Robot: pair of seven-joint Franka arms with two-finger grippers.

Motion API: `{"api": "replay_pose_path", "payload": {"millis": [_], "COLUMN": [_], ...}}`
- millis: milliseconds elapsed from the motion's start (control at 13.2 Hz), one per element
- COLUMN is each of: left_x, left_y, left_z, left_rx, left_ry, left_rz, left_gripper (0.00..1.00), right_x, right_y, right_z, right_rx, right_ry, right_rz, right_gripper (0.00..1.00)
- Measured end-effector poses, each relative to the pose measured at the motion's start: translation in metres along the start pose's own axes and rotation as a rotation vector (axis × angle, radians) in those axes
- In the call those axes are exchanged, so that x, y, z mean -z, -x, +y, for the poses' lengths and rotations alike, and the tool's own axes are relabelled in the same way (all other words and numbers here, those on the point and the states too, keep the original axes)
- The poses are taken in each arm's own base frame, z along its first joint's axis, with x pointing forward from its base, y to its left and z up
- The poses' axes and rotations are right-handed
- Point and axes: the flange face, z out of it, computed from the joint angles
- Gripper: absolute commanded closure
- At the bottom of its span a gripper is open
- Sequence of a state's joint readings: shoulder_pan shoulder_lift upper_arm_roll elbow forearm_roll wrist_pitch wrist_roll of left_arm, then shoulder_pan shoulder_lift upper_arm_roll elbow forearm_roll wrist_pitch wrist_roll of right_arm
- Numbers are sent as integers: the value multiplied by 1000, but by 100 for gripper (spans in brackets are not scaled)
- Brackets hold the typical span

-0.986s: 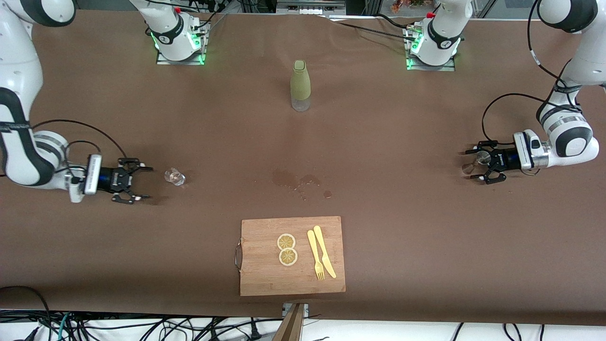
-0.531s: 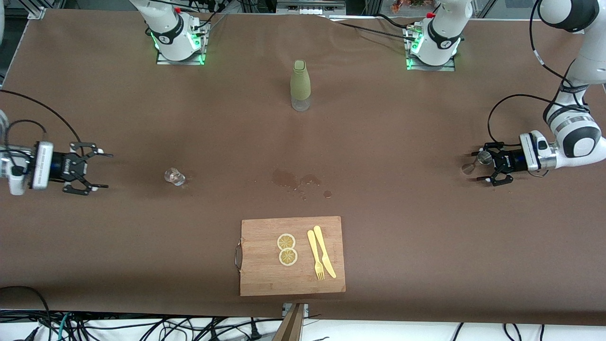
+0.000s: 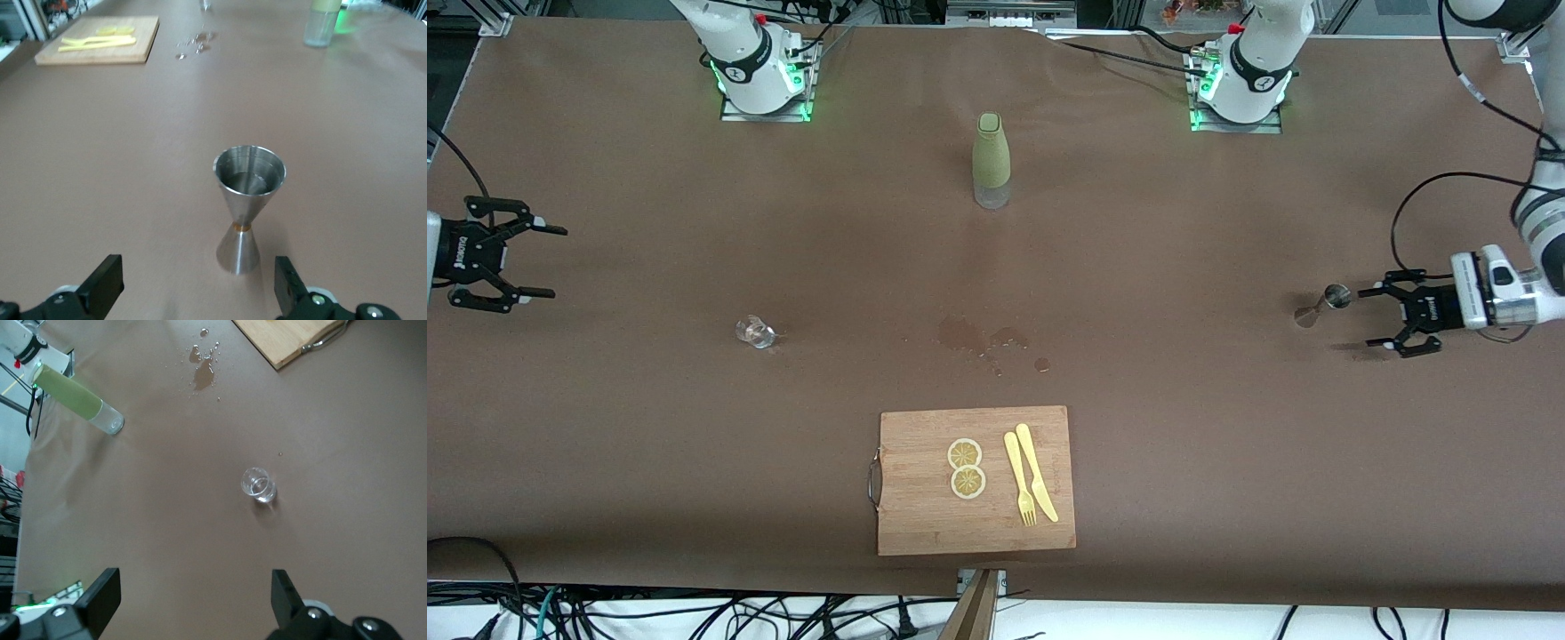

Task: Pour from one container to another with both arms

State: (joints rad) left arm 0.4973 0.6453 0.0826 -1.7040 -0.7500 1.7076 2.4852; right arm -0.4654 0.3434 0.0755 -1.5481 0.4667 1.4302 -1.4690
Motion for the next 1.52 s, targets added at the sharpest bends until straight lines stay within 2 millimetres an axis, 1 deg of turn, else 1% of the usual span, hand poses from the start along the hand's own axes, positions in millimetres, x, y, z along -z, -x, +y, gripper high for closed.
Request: {"api": "replay_pose_path", "payload": {"millis": [76, 152, 228, 304, 379, 455, 607, 759, 835, 986, 1138, 1290, 1366, 1518], "left_x": [18, 35, 49, 60, 66, 69, 68, 57, 51, 42, 37, 39, 40, 41], "left_y": [-15, -35, -58, -85, -115, -145, -202, -255, -279, -320, -354, -383, -395, -413], "left_z": [-2, -4, -8, -12, -17, -21, -28, -30, -28, -22, -13, -2, 4, 16], "left_rx": [38, 92, 145, 198, 252, 309, 422, 572, 649, 764, 902, 1056, 1129, 1255], "left_ry": [9, 17, 19, 17, 15, 10, -12, -52, -77, -134, -196, -283, -327, -381], "left_rz": [-57, -111, -162, -212, -265, -317, -408, -480, -511, -583, -632, -668, -695, -727], "left_gripper": [0, 0, 0, 0, 0, 0, 0, 0, 0, 0, 0, 0, 0, 0], "right_x": [5, 10, 13, 13, 13, 13, 13, 10, 6, -6, -21, -36, -39, -35], "right_y": [-7, -20, -37, -55, -69, -80, -92, -96, -101, -114, -121, -125, -128, -135], "right_z": [-6, -15, -28, -42, -56, -69, -96, -116, -125, -143, -158, -165, -168, -170], "right_rx": [-46, -82, -109, -127, -152, -196, -309, -431, -501, -668, -834, -916, -928, -936], "right_ry": [0, 18, 43, 64, 90, 123, 185, 239, 278, 377, 479, 578, 610, 639], "right_rz": [-37, -86, -137, -182, -223, -267, -324, -348, -367, -383, -363, -353, -349, -319], "right_gripper": [0, 0, 0, 0, 0, 0, 0, 0, 0, 0, 0, 0, 0, 0]}}
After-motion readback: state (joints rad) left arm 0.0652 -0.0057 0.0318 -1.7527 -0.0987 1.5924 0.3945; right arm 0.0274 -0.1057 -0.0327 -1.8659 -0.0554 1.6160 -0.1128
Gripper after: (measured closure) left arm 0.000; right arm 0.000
